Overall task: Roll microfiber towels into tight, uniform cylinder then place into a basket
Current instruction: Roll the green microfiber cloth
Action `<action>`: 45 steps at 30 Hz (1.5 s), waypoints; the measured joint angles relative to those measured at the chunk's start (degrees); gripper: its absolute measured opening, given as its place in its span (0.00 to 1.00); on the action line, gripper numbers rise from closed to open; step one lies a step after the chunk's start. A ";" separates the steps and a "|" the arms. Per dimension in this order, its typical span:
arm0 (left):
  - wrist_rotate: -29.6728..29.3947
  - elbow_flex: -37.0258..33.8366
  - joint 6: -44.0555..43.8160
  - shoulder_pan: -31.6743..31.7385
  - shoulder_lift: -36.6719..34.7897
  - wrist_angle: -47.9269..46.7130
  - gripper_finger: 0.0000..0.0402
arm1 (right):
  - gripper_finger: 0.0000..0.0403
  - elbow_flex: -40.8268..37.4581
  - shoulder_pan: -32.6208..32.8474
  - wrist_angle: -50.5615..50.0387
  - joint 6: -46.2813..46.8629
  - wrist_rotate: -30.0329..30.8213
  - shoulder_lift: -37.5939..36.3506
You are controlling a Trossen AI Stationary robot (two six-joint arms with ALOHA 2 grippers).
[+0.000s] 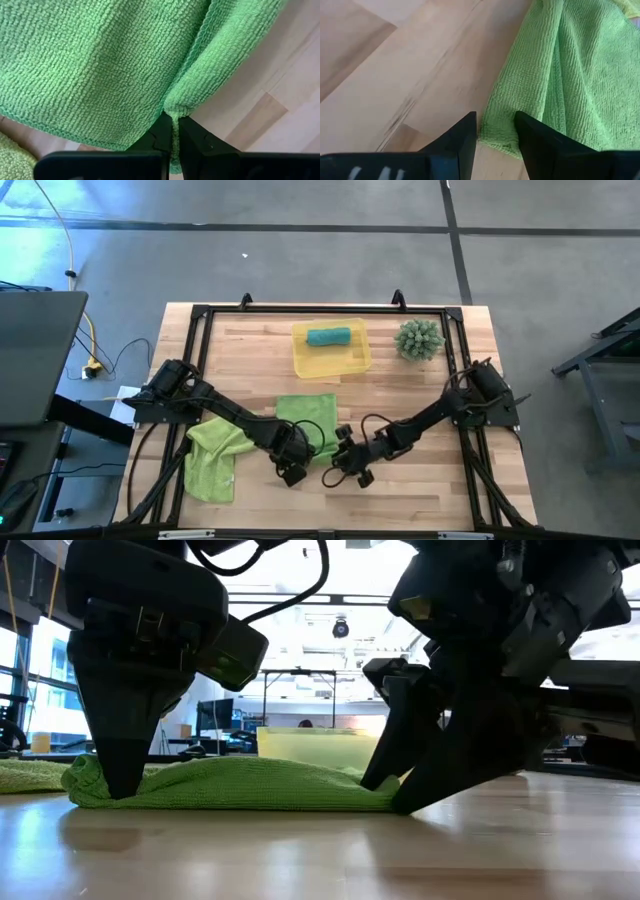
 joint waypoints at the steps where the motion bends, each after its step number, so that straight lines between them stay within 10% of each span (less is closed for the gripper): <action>1: 0.25 -0.02 0.00 0.00 0.02 0.00 0.02 | 0.32 0.02 -0.13 -0.02 0.00 -0.04 -0.02; 18: 5.60 6.17 9.94 -0.72 0.15 -2.24 0.08 | 0.37 0.20 -1.29 -3.05 8.54 -2.93 -0.04; 30: -2.09 12.47 15.62 -0.93 -0.04 -25.45 0.24 | 0.36 0.07 -1.52 -3.07 9.66 -4.36 -0.02; 45: -16.60 16.24 24.43 -10.00 0.62 -15.15 0.29 | 0.36 0.02 -1.50 -3.07 11.17 -4.55 0.05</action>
